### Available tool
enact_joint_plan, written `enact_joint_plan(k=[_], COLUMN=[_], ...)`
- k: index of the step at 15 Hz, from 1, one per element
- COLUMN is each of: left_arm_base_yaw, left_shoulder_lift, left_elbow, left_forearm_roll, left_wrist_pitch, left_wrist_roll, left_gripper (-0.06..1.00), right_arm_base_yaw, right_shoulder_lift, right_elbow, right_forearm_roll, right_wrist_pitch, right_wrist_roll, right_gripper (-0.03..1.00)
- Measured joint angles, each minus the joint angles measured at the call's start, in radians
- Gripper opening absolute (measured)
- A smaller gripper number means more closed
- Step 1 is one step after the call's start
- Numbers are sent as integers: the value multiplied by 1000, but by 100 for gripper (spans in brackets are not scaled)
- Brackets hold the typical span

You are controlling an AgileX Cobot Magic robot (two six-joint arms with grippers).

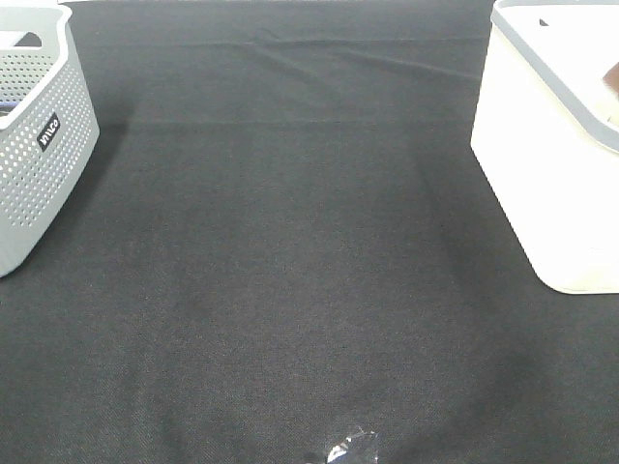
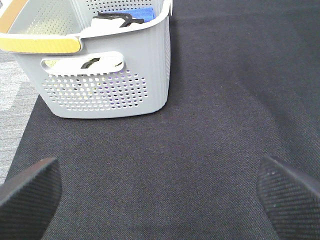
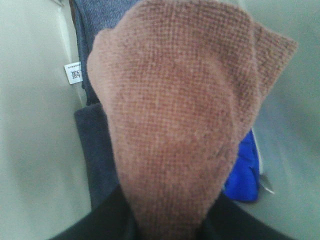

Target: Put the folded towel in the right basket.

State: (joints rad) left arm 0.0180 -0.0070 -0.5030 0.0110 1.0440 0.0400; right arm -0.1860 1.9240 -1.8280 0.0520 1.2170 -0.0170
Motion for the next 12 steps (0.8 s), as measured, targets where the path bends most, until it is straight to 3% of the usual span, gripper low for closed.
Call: enact_joint_plan(k=[1, 2, 3, 4, 5, 9, 12], left_arm_base_yaw=[0, 0, 0, 0, 0, 0, 0], left_shoulder_lift=[0, 0, 0, 0, 0, 0, 0], left_elbow=[0, 0, 0, 0, 0, 0, 0], left_forearm_roll=[0, 0, 0, 0, 0, 0, 0], left_wrist_pitch=[0, 0, 0, 0, 0, 0, 0], left_wrist_roll=[0, 0, 0, 0, 0, 0, 0], left_gripper=[99, 99, 99, 99, 99, 99, 99], right_arm_base_yaw=[0, 0, 0, 0, 0, 18, 140], right_shoulder_lift=[0, 21, 22, 21, 19, -71, -264], right_elbow=[0, 1, 1, 1, 1, 1, 63], right_forearm_roll=[0, 5, 8, 5, 1, -14, -63], right_wrist_pitch=[0, -32, -49, -49, -39, -8, -7], right_wrist_roll=[0, -11, -15, -22, -28, -49, 23], right_gripper=[24, 37, 70, 85, 92, 97, 97])
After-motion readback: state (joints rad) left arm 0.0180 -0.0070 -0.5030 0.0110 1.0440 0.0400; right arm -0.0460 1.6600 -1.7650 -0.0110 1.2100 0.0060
